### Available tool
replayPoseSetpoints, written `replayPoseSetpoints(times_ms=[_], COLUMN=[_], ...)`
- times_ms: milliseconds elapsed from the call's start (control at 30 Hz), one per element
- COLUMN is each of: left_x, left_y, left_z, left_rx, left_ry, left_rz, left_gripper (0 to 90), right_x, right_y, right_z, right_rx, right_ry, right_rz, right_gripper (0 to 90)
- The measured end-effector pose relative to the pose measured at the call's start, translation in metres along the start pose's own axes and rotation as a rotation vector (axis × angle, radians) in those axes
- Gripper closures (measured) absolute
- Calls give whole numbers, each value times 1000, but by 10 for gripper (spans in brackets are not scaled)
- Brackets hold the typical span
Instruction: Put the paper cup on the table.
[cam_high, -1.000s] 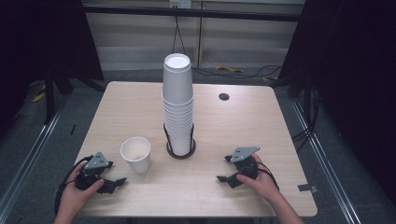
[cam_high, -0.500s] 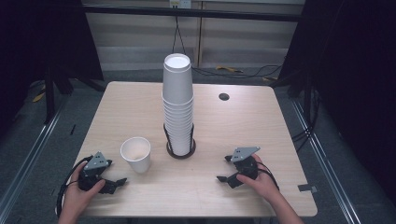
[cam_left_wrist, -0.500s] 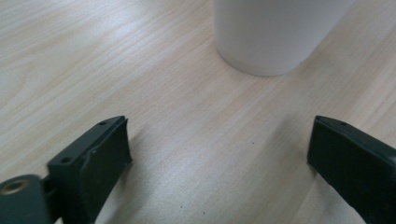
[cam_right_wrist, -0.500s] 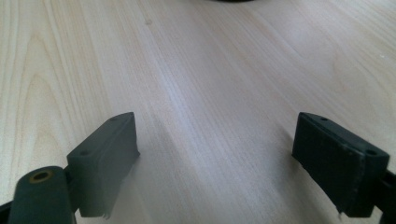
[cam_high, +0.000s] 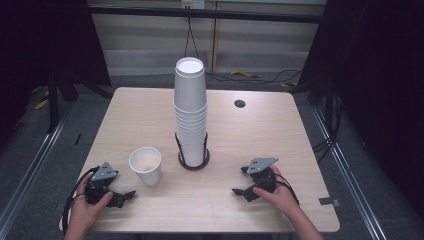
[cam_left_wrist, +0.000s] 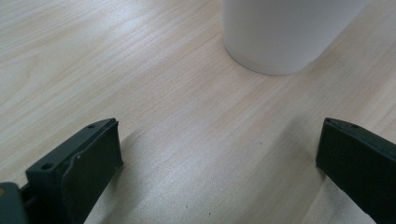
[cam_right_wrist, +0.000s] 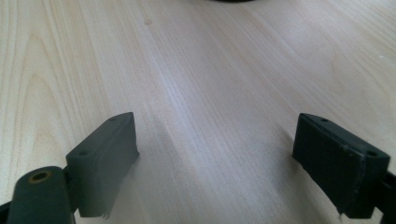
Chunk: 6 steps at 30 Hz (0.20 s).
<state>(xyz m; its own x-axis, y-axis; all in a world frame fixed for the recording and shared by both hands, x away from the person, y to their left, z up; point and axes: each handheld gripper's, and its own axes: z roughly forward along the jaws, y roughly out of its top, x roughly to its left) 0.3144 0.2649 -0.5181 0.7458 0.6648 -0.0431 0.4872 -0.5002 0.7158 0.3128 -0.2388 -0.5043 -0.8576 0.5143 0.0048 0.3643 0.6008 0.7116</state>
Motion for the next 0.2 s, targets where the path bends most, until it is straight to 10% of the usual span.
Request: replayPoseSetpoints(times_ms=[200], left_x=[0], left_y=[0], left_z=[0], left_rx=[0], left_ry=[3], left_rz=[-3], left_gripper=[0], right_x=[1], right_y=[0], right_z=[0], right_rx=[2], right_ry=[-11], right_rz=[4], right_gripper=[120])
